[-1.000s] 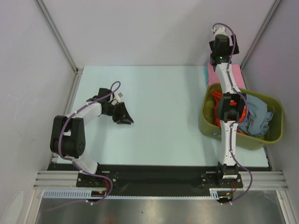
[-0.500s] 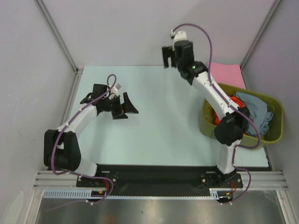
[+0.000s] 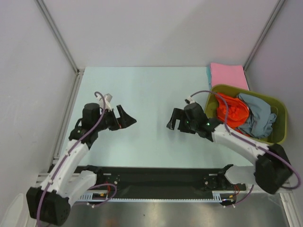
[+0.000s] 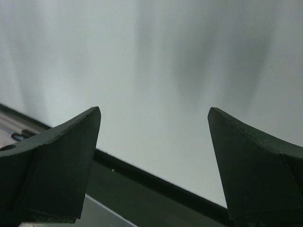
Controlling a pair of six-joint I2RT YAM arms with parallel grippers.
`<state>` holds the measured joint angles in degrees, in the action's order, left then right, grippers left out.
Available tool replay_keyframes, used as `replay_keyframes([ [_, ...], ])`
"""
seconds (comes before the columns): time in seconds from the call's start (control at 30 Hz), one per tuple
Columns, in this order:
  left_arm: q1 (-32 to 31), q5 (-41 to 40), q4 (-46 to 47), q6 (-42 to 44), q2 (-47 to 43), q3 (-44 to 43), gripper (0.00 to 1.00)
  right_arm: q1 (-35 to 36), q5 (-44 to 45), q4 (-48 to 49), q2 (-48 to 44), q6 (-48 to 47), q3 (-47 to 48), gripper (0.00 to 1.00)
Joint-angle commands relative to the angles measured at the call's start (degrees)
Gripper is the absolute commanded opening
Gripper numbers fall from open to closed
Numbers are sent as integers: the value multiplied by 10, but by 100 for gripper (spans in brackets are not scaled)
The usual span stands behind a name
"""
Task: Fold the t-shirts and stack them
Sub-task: Neatly place the folded tshirt to the corner
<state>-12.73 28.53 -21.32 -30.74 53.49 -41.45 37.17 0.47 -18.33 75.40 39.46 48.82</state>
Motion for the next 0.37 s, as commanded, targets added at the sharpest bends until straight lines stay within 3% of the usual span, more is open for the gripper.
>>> replay_keyframes([
  [0.0, -10, -39, 66, -39, -86, 57, 100, 39, 20, 81, -96, 74, -62, 100],
  [0.17, -11, 12, 116, -112, -165, 156, 100, 58, 42, 111, -170, 112, -148, 100],
  [0.33, -12, 39, 245, -182, -247, 289, 100, 63, 16, 135, -212, 108, -202, 100],
])
